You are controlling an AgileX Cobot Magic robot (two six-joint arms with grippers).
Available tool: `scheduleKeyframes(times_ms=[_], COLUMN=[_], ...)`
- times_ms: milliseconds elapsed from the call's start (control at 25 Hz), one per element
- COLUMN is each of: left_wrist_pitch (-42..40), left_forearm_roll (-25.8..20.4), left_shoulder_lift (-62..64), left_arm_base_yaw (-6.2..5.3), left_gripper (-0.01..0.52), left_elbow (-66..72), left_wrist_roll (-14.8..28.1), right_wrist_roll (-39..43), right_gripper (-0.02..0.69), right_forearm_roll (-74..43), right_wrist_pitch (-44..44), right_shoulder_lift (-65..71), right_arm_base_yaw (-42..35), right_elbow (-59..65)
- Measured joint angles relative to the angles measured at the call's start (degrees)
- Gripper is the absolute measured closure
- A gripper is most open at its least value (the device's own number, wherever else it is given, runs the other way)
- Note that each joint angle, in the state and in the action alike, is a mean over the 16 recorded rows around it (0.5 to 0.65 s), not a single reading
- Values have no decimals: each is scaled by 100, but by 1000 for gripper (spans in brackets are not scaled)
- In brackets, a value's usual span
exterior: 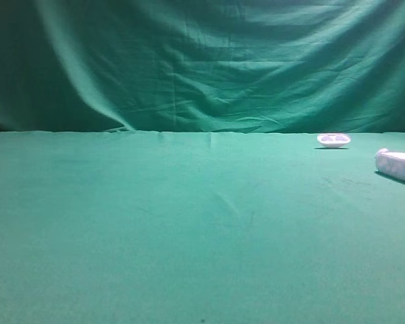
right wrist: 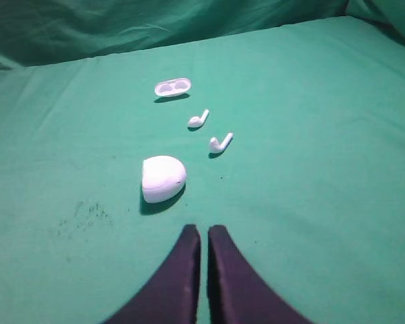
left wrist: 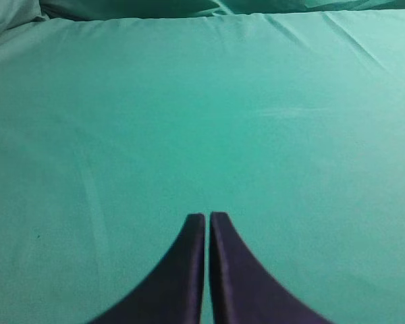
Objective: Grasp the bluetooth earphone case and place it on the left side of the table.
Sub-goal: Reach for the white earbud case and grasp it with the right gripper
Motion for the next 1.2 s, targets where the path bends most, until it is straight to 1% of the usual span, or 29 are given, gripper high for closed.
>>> scheduleKeyframes(times_ms=[720,840,1040,1200], left_wrist_pitch=[0,0,0,0], left_forearm_roll=[0,0,0,0], left_shoulder_lift=[0,0,0,0], left_arm_base_yaw=[0,0,0,0], left_gripper=[514,514,514,514], left_elbow=[0,0,0,0], left_wrist_roll=[0,0,0,0], right_wrist_roll=[2,5,-1,-53], right_gripper=[665,665,665,665], right_forearm_roll=[13,122,369,582], right_wrist_pitch=[-112,-484,-1358,-1854], right_shoulder_lift=[0,0,13,239], right_arm_base_yaw=[0,0,0,0], right_elbow=[3,5,-29,-268])
